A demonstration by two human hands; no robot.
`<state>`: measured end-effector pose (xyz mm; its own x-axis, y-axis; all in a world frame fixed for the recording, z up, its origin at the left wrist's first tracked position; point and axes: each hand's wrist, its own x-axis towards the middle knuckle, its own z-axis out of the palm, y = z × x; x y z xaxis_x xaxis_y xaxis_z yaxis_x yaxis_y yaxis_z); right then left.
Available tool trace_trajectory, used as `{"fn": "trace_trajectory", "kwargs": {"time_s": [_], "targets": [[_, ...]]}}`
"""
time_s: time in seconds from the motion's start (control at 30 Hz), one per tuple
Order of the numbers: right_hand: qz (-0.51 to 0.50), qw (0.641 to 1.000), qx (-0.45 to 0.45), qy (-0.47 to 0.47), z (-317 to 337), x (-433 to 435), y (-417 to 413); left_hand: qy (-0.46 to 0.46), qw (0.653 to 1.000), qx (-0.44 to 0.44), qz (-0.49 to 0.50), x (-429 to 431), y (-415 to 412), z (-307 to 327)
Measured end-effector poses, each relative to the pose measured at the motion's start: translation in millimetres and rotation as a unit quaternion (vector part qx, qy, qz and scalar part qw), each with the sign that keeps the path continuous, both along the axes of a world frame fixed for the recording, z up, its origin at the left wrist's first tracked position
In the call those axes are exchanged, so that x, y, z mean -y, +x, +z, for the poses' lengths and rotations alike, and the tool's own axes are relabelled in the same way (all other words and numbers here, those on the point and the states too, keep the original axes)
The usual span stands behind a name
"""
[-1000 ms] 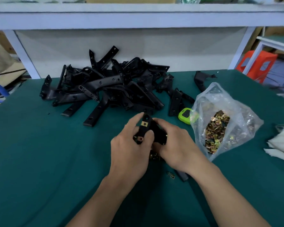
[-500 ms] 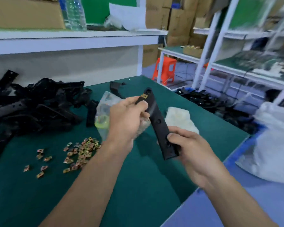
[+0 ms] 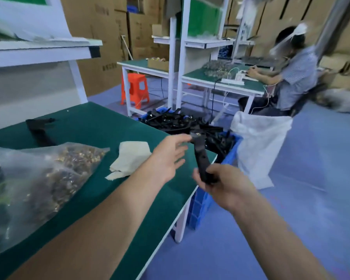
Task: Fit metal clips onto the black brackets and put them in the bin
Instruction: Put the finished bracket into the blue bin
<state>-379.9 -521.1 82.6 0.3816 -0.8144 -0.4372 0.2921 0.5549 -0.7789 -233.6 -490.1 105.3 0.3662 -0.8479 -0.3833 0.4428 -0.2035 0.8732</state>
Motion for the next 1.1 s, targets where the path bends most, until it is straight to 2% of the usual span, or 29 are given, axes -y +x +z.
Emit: {"fn": "trace_trajectory", "kwargs": {"time_s": [0.07, 0.13, 0.2, 0.23, 0.4, 0.53, 0.6, 0.77, 0.83, 0.9, 0.97, 1.03, 1.1], "targets": [[-0.013, 1.0, -0.008, -0.014, 30, 58, 32, -0.02, 1.0, 0.001, -0.002, 16, 10, 13], [0.05, 0.988, -0.132, -0.055, 43, 96, 58, -0.013, 1.0, 0.025, 0.007, 23, 18, 21], [0.116, 0.95, -0.271, -0.1, 32, 103, 81, 0.004, 0.997, 0.069, 0.026, 26, 30, 20], [0.136, 0.941, -0.285, -0.125, 25, 97, 93, 0.015, 0.994, 0.096, 0.04, 26, 38, 17], [0.192, 0.944, -0.172, -0.205, 5, 42, 150, 0.022, 0.979, 0.18, 0.093, 17, 69, 1], [0.201, 0.941, -0.151, -0.225, 14, 4, 168, 0.064, 0.956, 0.26, 0.123, -3, 79, 3], [0.222, 0.929, -0.147, -0.259, 24, -10, 169, 0.077, 0.926, 0.35, 0.117, -18, 87, 13], [0.301, 0.905, -0.061, -0.295, 48, -50, 189, -0.001, 0.847, 0.513, 0.142, -74, 119, 52], [0.354, 0.886, -0.021, -0.299, 57, -75, 204, -0.023, 0.847, 0.504, 0.171, -107, 134, 63], [0.451, 0.841, 0.005, -0.3, 64, -102, 218, -0.06, 0.87, 0.443, 0.206, -146, 148, 65], [0.537, 0.792, 0.016, -0.288, 67, -127, 230, -0.094, 0.872, 0.41, 0.25, -189, 159, 62], [0.59, 0.765, 0.035, -0.255, 66, -152, 244, -0.114, 0.846, 0.402, 0.331, -232, 174, 56], [0.604, 0.771, 0.046, -0.199, 64, -180, 262, -0.105, 0.801, 0.395, 0.437, -276, 192, 44]]}}
